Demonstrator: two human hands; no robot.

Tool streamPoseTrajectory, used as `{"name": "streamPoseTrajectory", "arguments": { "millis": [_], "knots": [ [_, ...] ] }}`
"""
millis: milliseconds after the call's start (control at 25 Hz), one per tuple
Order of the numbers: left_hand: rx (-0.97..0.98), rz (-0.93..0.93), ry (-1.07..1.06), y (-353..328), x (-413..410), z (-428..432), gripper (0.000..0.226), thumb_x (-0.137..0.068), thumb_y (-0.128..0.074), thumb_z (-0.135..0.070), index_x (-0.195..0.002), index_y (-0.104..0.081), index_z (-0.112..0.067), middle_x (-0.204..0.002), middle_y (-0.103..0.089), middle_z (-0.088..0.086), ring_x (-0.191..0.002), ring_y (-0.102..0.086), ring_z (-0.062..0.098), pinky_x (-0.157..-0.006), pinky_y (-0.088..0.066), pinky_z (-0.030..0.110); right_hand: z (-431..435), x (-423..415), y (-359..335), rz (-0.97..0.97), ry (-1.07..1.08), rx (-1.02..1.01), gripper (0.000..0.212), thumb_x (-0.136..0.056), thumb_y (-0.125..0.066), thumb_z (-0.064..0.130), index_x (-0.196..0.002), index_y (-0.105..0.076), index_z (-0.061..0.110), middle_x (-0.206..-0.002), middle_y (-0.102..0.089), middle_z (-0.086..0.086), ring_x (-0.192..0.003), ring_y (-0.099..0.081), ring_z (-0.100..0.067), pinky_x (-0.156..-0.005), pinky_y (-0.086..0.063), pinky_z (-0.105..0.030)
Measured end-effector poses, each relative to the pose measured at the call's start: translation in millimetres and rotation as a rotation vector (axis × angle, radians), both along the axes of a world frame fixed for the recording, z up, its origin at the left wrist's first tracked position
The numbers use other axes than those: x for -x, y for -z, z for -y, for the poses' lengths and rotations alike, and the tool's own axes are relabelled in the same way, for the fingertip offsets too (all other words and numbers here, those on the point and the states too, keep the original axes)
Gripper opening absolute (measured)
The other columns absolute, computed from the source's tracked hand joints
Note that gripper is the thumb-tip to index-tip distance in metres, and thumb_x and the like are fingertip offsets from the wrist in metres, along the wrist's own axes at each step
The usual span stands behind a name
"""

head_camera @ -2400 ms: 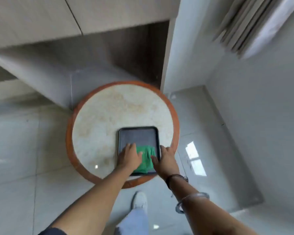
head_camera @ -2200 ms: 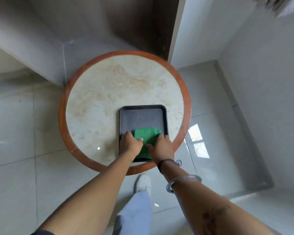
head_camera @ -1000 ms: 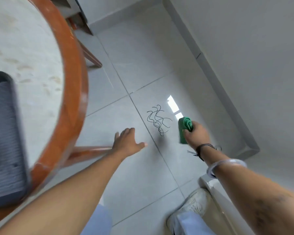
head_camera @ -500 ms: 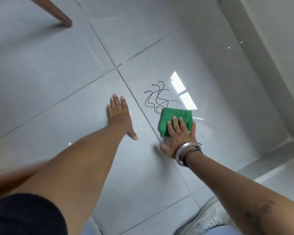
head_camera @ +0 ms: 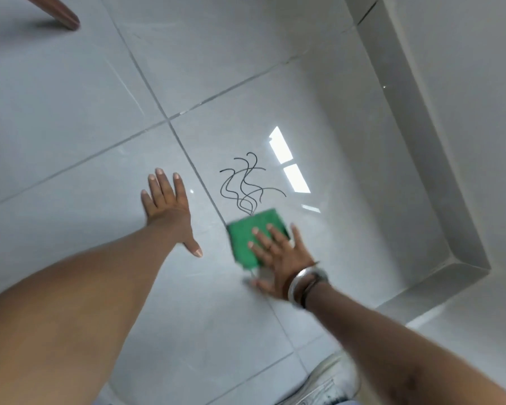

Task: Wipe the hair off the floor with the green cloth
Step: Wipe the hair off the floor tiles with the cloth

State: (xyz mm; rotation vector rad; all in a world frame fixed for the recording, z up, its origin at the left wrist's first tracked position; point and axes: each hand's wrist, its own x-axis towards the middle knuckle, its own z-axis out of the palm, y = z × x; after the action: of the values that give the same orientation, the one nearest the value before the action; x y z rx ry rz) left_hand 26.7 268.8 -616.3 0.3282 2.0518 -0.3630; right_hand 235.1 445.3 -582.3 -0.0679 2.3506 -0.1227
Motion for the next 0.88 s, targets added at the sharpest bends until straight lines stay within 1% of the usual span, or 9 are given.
{"name": "streamPoseTrajectory", "arguments": {
  "millis": [200, 280, 400, 520, 560, 680, 720, 760, 880],
  "knots": [
    [-0.005, 0.011, -0.009, -5.4, 2.3, -1.9, 0.191, -0.011, -0.090, -0.062, -0.130, 0.047, -0.002, -0.142, 0.045, 0.034, -0.134, 0.038, 0.049, -0.112, 0.011, 0.063, -65.9, 75.8, 16.0, -0.073, 0.825, -0.257, 0.110, -0.068, -0.003, 0.091, -0.154, -0.011, 0.022, -0.165, -0.002, -0.006, -0.149, -0.003, -0.035, -0.112, 0.002, -0.068],
    [-0.013, 0.025, -0.034, -7.2, 1.4, -3.9, 0.190, -0.012, -0.090, -0.062, -0.130, 0.048, -0.002, -0.142, 0.045, 0.034, -0.134, 0.038, 0.049, -0.112, 0.010, 0.064, -25.6, 75.9, 10.9, -0.026, 0.620, -0.175, 0.115, -0.065, -0.005, 0.091, -0.153, -0.014, 0.019, -0.165, -0.004, -0.009, -0.149, -0.002, -0.038, -0.112, 0.004, -0.066],
    [-0.001, 0.050, -0.042, -9.7, 2.6, -0.6, 0.190, -0.014, -0.090, -0.061, -0.128, 0.049, -0.002, -0.141, 0.046, 0.034, -0.133, 0.038, 0.049, -0.113, 0.009, 0.065, 46.3, 22.4, -9.2, 0.078, 0.047, 0.080, 0.102, -0.073, -0.016, 0.086, -0.154, -0.015, 0.023, -0.165, -0.003, -0.005, -0.150, 0.007, -0.032, -0.106, 0.028, -0.058],
    [-0.035, 0.049, -0.041, -5.1, 4.0, -0.2, 0.191, -0.011, -0.090, -0.062, -0.126, 0.051, -0.003, -0.133, 0.054, 0.033, -0.133, 0.040, 0.049, -0.111, 0.011, 0.065, -2.1, 25.5, 0.6, -0.016, 0.002, 0.026, 0.089, -0.080, -0.018, 0.080, -0.153, -0.015, 0.029, -0.165, -0.006, 0.002, -0.151, 0.002, -0.025, -0.107, 0.026, -0.061],
    [-0.032, 0.047, -0.063, -3.6, 2.9, -1.3, 0.192, -0.009, -0.089, -0.062, -0.124, 0.053, -0.003, -0.126, 0.059, 0.032, -0.132, 0.040, 0.049, -0.111, 0.011, 0.065, -24.6, 38.2, 4.9, -0.019, 0.167, -0.061, 0.089, -0.080, -0.017, 0.080, -0.153, -0.013, 0.030, -0.165, -0.005, 0.003, -0.151, 0.000, -0.025, -0.110, 0.018, -0.065],
    [-0.022, 0.066, -0.033, -4.0, 3.1, 1.9, 0.192, -0.008, -0.089, -0.063, -0.116, 0.058, -0.004, -0.110, 0.067, 0.029, -0.130, 0.043, 0.049, -0.111, 0.013, 0.064, -71.1, 85.8, 14.8, -0.101, 1.100, -0.214, 0.098, -0.075, -0.011, 0.084, -0.154, -0.012, 0.027, -0.165, -0.003, 0.000, -0.150, -0.002, -0.028, -0.113, 0.002, -0.070],
    [-0.020, 0.072, -0.022, -3.6, 5.3, 0.7, 0.191, -0.009, -0.088, -0.064, -0.116, 0.059, -0.004, -0.111, 0.067, 0.030, -0.130, 0.043, 0.049, -0.111, 0.014, 0.064, -62.1, 97.7, 11.1, -0.096, 1.170, -0.219, 0.103, -0.072, -0.010, 0.085, -0.154, -0.014, 0.024, -0.165, -0.004, -0.003, -0.150, -0.002, -0.031, -0.113, -0.001, -0.069],
    [-0.021, 0.076, -0.039, -3.7, 6.8, -0.6, 0.191, -0.009, -0.088, -0.064, -0.117, 0.058, -0.004, -0.116, 0.064, 0.031, -0.130, 0.043, 0.049, -0.110, 0.014, 0.064, -45.3, 102.1, 12.4, -0.097, 1.001, -0.205, 0.105, -0.071, -0.010, 0.085, -0.154, -0.016, 0.021, -0.165, -0.007, -0.005, -0.150, -0.003, -0.034, -0.113, -0.002, -0.068],
    [-0.049, 0.055, -0.040, -3.8, 4.1, 2.0, 0.191, -0.009, -0.088, -0.064, -0.121, 0.056, -0.005, -0.135, 0.052, 0.034, -0.131, 0.042, 0.048, -0.110, 0.013, 0.064, 12.4, 45.3, 7.2, -0.114, 0.103, 0.119, 0.097, -0.076, -0.015, 0.081, -0.150, -0.033, 0.021, -0.162, -0.021, -0.004, -0.149, -0.010, -0.033, -0.113, 0.005, -0.065]
  ]
}}
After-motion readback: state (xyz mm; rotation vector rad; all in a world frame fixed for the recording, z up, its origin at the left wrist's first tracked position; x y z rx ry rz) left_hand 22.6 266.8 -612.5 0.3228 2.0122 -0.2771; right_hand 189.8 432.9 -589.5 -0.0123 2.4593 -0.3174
